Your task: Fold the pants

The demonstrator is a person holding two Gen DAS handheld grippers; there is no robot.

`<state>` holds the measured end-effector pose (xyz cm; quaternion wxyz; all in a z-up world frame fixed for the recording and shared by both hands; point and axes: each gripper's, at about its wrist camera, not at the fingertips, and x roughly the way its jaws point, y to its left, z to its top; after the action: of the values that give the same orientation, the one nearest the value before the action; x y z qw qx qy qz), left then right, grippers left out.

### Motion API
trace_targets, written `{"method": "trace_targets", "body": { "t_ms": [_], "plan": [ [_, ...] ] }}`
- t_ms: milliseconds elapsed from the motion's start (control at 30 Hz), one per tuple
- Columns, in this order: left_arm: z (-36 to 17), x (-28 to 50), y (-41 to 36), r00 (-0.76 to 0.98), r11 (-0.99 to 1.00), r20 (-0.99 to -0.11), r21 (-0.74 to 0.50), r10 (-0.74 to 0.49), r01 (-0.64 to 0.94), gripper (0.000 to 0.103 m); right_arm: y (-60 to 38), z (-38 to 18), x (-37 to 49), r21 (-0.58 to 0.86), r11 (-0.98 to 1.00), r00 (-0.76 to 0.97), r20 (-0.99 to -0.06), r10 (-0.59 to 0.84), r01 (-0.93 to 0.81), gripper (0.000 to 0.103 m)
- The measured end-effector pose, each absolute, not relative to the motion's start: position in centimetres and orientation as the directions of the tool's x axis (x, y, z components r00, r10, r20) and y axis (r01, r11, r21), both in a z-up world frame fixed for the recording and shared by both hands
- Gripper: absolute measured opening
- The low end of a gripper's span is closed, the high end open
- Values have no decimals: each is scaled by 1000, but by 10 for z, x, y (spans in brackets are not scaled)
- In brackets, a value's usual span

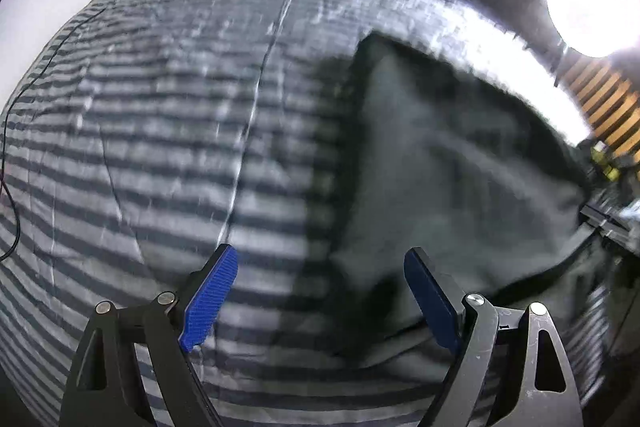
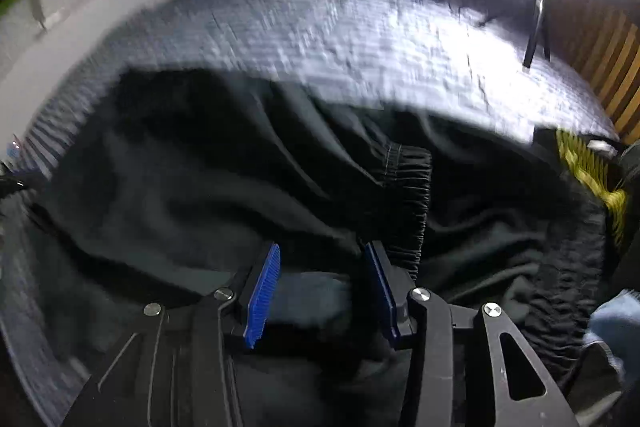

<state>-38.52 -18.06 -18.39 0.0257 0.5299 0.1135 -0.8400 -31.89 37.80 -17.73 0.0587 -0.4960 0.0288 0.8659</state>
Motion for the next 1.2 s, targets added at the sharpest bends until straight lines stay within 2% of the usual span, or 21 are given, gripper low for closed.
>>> {"method": "trace_targets", "body": {
  "t_ms": [100, 200, 267, 467, 567, 600, 633, 700, 733, 833, 933, 1067, 1200],
  "plan": [
    [-190, -379, -182, -433, -973, -899, -160, 72, 169, 87, 365, -172, -318, -115, -989, -493, -857, 148, -97, 40],
    [-184, -374, -192, -475, -935, -863, -294, 171, 197, 87, 365, -148, -308, -11, -993, -529, -845, 72, -118, 41],
    [-184, -375, -193, -472, -920, -857, -336, 209, 202, 87, 361, -134, -302, 44, -991, -558, -829, 32, -123, 41],
    [-191, -379, -177, -465, -930, -865, -310, 191, 195, 85, 327, -108, -322, 168, -983, -564, -820, -99, -71, 42],
    [-191, -377, -172, -472, -942, -869, -268, 146, 201, 58, 295, -98, -340, 185, -982, -556, -820, -136, -32, 43],
    [-189, -380, -173, -476, -940, -867, -273, 150, 202, 40, 284, -96, -345, 189, -982, -555, -819, -145, -22, 45],
    [-190, -381, -176, -478, -934, -862, -294, 168, 202, 26, 271, -93, -356, 199, -980, -551, -819, -162, -8, 46],
    [-192, -379, -182, -491, -919, -849, -333, 194, 213, 21, 250, -95, -380, 241, -971, -528, -823, -209, 8, 48],
    [-192, -377, -185, -500, -910, -840, -355, 210, 214, 15, 239, -97, -395, 273, -962, -501, -831, -242, 12, 48],
    [-192, -369, -192, -542, -879, -798, -430, 263, 207, 7, 211, -107, -431, 330, -944, -441, -848, -294, -5, 49],
    [-190, -361, -195, -585, -845, -747, -502, 317, 183, 5, 174, -121, -466, 350, -937, -363, -872, -327, 0, 49],
    [-188, -354, -198, -622, -800, -687, -580, 376, 156, 4, 128, -143, -504, 279, -960, -279, -922, -268, 2, 49],
    [-182, -346, -194, -651, -794, -642, -601, 406, 97, 4, 99, -158, -522, 211, -977, -222, -952, -209, 17, 49]
  ]
}}
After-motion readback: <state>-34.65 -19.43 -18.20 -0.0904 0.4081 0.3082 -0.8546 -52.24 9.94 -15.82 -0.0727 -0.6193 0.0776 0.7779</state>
